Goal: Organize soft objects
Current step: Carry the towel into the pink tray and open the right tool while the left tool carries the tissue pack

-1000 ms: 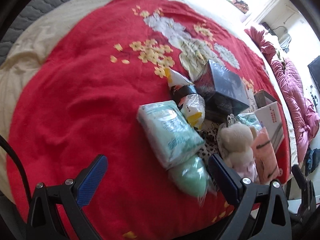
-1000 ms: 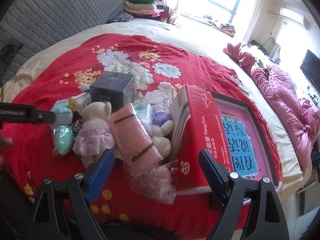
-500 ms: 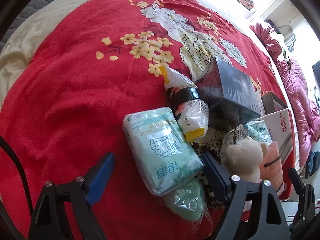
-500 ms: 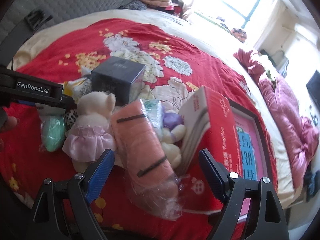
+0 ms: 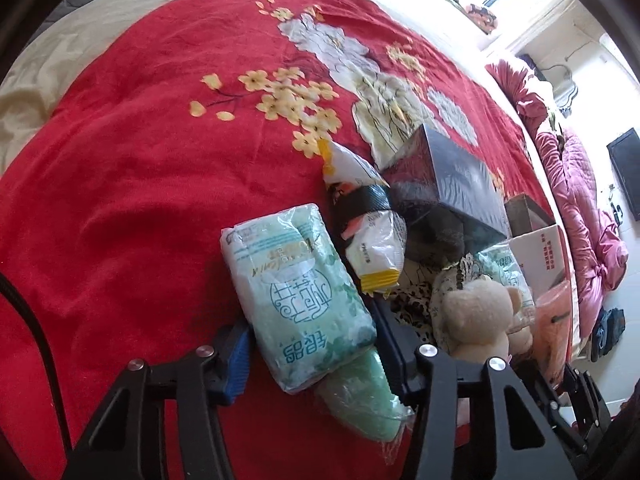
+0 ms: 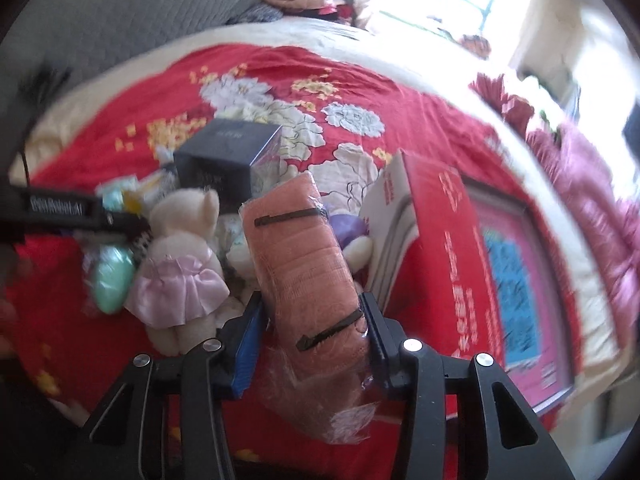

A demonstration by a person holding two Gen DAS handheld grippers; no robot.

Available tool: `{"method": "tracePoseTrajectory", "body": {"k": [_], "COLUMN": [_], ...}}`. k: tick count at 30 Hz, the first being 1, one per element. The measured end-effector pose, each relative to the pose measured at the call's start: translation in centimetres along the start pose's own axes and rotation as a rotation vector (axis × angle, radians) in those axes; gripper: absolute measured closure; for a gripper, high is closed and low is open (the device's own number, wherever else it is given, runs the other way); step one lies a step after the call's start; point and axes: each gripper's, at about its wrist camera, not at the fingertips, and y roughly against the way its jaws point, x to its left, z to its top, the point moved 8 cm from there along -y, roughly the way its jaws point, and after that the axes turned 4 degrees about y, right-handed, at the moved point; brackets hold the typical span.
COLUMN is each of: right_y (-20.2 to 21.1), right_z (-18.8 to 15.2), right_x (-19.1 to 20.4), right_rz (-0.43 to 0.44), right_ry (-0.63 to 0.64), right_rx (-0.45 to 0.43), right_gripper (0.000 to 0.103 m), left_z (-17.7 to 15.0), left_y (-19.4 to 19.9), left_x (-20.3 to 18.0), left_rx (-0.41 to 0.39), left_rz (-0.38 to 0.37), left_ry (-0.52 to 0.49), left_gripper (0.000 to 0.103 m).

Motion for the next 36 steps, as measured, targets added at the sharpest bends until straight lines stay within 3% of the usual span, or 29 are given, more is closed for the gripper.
{"method": "tracePoseTrajectory", "body": {"k": [6, 13, 21, 28, 36], "right_y": [2.0, 4.5, 7.4, 10.4, 12.0], "right_z": [0.2, 0.9, 0.9, -0.7, -5.1], "right_x": [-0.9, -1.2, -4.2, -10.8, -20.0], "right_rz": [0.056, 0.082, 0.07, -0.01, -0.108], "right_ry": [-0.094, -0.136, -0.209, -0.335, -0.507], "right_rx": [-0.053, -0.105, -0.154, -0.195, -0.183], "right_gripper": [0.056, 0.056, 0.056, 0.056, 0.056], "left_z": [0.0, -0.5, -2.3, -5.4, -9.8], "left_y": [1.2, 5.3, 8.7, 9.4, 7.7], "left_x": [0.7, -1.3, -8.2, -16.0, -24.8], "left_rx": [-0.041, -0.125, -0.161, -0.153, -0.086], "left_rz": [0.006, 0.027, -0.046, -0.079, -0.112], "left_ry": [0.0, -0.093, -0.228, -0.388, -0.566], "left_gripper": [0.051, 0.051, 0.051, 0.051, 0.051]}}
